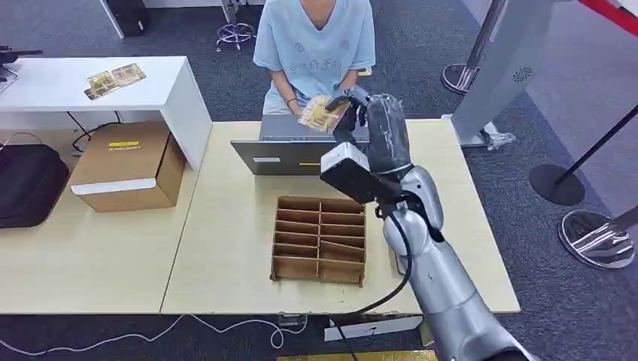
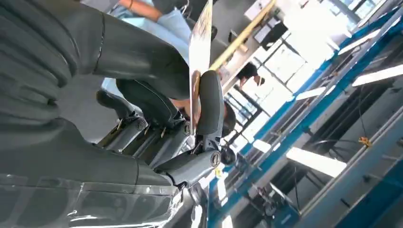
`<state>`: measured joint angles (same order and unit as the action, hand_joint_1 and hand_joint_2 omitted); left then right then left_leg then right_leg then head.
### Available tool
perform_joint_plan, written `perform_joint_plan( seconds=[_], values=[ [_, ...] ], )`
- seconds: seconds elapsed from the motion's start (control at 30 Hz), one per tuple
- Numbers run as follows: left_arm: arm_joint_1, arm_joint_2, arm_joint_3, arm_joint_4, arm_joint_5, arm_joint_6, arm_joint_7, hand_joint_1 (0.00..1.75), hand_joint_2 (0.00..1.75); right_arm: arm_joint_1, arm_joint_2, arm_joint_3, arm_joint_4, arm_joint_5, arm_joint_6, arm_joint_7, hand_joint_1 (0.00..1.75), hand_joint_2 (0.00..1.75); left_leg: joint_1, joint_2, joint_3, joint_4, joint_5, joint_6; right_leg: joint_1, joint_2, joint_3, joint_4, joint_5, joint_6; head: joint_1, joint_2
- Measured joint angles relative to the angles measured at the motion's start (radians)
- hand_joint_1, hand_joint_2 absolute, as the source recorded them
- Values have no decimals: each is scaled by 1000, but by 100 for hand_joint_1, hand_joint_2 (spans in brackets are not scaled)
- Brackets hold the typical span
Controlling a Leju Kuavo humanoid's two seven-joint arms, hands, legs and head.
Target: Pass the card to the sensor for recognition and then transmit it.
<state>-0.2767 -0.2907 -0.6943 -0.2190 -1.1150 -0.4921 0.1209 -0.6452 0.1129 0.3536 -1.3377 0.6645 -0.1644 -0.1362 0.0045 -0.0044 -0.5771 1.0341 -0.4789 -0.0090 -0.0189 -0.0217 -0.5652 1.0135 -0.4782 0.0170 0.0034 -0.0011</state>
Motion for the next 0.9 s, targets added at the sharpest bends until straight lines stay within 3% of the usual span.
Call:
perform_joint_plan(
  seconds=[0.13,0.47,0.67,0.9],
  values=[
    [0,0,3,0,9,-2,2,0,0,-172,38,1,176,-57,29,58,175,175,0,0,0,0,0,0,0,1,-1,1,1,-1,-1,0],
    [0,0,12,0,27,0,5,0,0,-515,105,4,641,-57,11,189,175,175,0,0,0,0,1,0,0,0,-1,1,1,0,-1,0],
    [3,-1,21,0,30,10,16,0,0,-592,119,-26,804,-109,0,213,175,175,0,0,0,0,1,0,0,0,-1,0,1,0,0,0],
    [7,-2,26,0,29,21,24,0,0,-622,119,-45,897,-105,-24,239,175,175,0,0,0,0,1,0,0,0,-1,0,1,0,0,0]
  ],
)
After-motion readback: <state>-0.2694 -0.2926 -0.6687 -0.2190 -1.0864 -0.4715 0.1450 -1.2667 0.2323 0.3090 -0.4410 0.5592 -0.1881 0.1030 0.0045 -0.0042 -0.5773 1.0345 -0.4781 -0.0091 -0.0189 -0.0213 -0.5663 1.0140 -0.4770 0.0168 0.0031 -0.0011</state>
